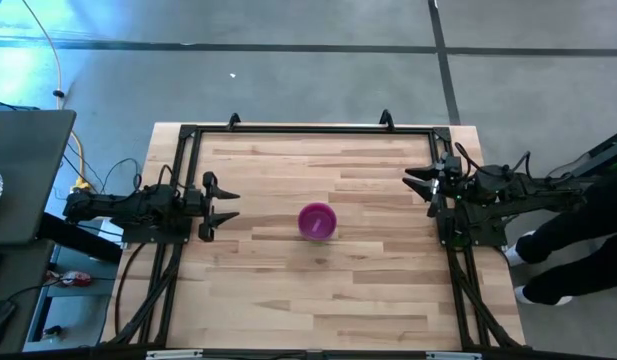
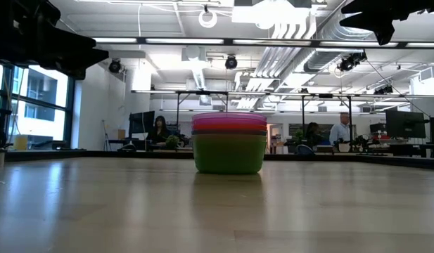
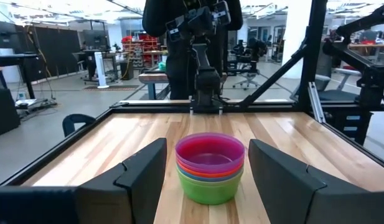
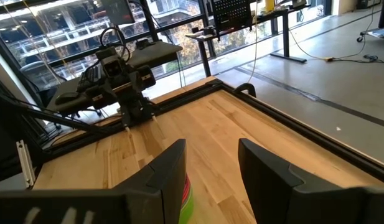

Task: Nest bowls inside each other
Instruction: Return to Home Position

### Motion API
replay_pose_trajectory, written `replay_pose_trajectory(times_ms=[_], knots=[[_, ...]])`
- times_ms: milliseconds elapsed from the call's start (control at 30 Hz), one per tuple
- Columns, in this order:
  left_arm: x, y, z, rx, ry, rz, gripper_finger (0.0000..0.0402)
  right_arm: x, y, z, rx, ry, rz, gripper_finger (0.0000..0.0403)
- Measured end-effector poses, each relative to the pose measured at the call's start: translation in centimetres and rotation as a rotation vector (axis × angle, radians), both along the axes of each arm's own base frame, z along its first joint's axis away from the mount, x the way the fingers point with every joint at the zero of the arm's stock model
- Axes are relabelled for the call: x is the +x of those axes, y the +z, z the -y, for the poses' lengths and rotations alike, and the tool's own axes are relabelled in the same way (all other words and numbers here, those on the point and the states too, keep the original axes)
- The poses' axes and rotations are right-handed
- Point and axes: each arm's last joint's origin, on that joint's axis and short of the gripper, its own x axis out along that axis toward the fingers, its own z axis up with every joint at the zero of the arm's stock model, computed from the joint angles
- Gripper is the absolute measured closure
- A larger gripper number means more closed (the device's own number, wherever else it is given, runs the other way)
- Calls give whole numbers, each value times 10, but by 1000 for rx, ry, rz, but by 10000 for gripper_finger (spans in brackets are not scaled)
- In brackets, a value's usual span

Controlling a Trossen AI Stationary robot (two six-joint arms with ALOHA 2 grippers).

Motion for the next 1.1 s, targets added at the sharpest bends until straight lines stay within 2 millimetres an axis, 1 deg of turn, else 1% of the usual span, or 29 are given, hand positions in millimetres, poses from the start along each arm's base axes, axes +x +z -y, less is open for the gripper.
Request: replay_pose_trajectory(times_ms=[200, 333, 367, 500, 600, 733, 967, 1100], knots=[[0, 0, 0, 0, 0, 0, 186, 0, 0, 0, 2, 12, 2, 263], [0, 0, 0, -1, 0, 0, 186, 1, 2, -2, 11, 56, 18, 263], [0, 0, 0, -19, -1, 3, 186, 1, 2, -2, 14, 75, 22, 263], [0, 1, 0, -191, -7, 37, 186, 1, 2, -4, 18, 147, 15, 263], [0, 0, 0, -240, -10, 43, 186, 1, -1, -5, -3, 189, -15, 263], [0, 0, 0, -241, -10, 41, 186, 1, -4, -6, -55, 221, -61, 263], [0, 0, 0, -251, -9, 43, 186, 1, -4, -8, -113, 292, -73, 263], [0, 0, -1, -148, 19, 27, 186, 1, -4, -8, -108, 319, -70, 263]])
